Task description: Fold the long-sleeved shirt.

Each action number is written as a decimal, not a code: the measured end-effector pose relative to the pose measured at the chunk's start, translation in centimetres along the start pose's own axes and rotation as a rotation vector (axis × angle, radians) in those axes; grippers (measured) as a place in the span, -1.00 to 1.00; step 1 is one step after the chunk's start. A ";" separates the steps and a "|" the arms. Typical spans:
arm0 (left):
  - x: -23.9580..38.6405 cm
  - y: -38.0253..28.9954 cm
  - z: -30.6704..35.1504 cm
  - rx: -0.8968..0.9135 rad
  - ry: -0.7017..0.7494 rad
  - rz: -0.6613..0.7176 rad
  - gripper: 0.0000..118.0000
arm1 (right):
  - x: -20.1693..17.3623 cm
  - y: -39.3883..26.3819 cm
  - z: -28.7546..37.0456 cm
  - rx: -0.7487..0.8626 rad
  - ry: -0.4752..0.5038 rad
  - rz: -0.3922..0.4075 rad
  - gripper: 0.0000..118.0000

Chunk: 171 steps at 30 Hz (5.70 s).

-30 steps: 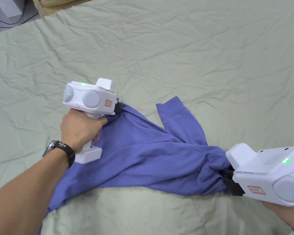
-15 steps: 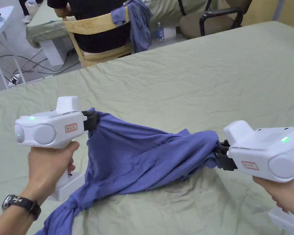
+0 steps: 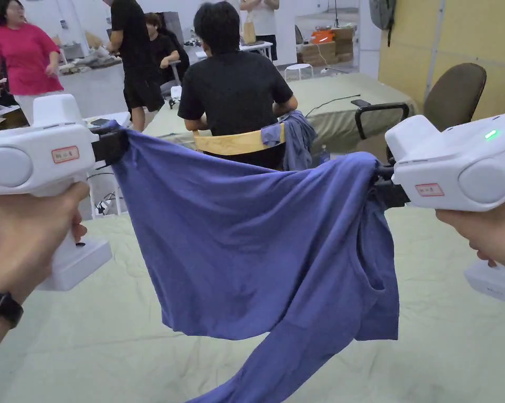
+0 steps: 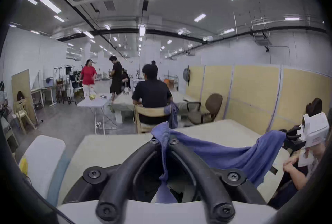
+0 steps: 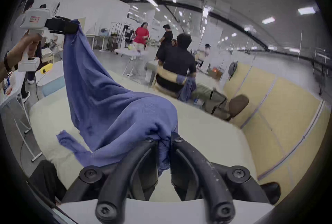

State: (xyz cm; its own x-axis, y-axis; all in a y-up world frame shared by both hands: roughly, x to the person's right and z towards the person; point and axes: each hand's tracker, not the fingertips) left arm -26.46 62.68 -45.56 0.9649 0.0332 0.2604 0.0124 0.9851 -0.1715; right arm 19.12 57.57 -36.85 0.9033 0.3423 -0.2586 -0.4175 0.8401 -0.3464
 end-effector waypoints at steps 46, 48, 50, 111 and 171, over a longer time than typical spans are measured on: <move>-1.0 21.5 -1.6 0.188 0.119 -0.037 -0.95 | 14.3 27.0 3.9 0.319 -0.156 -0.201 -0.78; -1.6 21.4 -3.0 0.183 0.126 -0.032 -0.95 | 14.2 27.5 2.3 0.324 -0.161 -0.196 -0.78; -2.1 21.5 -4.6 0.179 0.134 -0.023 -0.95 | 14.3 28.2 0.6 0.320 -0.163 -0.186 -0.78; -0.7 -16.1 -15.6 -0.332 0.083 0.133 -0.95 | 4.5 -7.4 -20.7 -0.179 -0.013 -0.391 -0.77; 6.7 -35.6 12.2 -0.489 0.115 0.125 -0.18 | -9.3 -27.0 3.9 -0.262 0.087 -0.386 -0.04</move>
State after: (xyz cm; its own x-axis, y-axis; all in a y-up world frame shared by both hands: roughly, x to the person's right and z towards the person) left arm -23.65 29.92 -26.11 0.9892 0.0994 0.1077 -0.0102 0.7799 -0.6258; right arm 22.40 33.37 -21.59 0.9904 -0.0204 -0.1370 -0.0736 0.7606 -0.6450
